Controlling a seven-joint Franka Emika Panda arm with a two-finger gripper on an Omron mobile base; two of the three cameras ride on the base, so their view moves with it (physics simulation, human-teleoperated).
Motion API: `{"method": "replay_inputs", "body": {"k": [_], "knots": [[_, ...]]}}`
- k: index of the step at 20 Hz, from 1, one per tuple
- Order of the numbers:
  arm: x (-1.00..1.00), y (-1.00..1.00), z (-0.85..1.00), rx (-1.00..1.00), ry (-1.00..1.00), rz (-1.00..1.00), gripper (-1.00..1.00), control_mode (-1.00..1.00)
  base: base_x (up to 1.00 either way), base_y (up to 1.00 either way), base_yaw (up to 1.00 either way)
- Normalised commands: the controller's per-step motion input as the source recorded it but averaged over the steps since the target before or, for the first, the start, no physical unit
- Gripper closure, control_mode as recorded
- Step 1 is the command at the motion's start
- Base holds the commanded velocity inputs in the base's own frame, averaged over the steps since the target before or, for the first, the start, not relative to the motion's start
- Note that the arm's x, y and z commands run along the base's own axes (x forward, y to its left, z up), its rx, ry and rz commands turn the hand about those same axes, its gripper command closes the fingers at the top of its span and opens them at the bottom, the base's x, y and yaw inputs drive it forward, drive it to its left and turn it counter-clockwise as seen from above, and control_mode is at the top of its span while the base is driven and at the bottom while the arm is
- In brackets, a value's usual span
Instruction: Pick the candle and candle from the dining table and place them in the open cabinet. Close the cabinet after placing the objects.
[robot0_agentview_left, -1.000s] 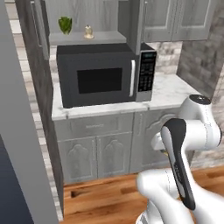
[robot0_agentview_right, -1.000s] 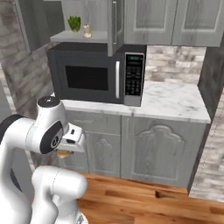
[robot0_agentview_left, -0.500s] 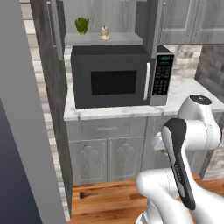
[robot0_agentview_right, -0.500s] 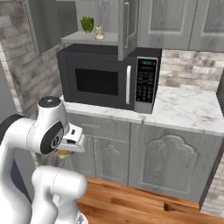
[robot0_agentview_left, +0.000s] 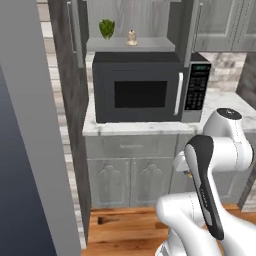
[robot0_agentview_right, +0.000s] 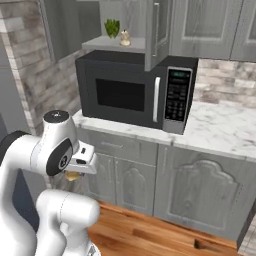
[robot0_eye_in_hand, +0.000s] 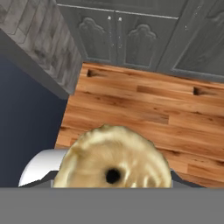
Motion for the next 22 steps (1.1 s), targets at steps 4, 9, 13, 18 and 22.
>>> {"method": "replay_inputs", "body": {"k": [4,9,13,18,22], "knots": [[0.00,0.00,0.00,0.00,0.00,0.00,1.00,1.00,0.47,0.04,-0.03],[0.00,0.00,0.00,0.00,0.00,0.00,1.00,1.00,0.52,0.17,-0.15],[0.00,0.00,0.00,0.00,0.00,0.00,1.00,1.00,0.33,0.37,-0.14],[0.00,0.00,0.00,0.00,0.00,0.00,1.00,1.00,0.03,0.31,-0.05],[0.00,0.00,0.00,0.00,0.00,0.00,1.00,1.00,0.20,0.09,-0.01]]}}
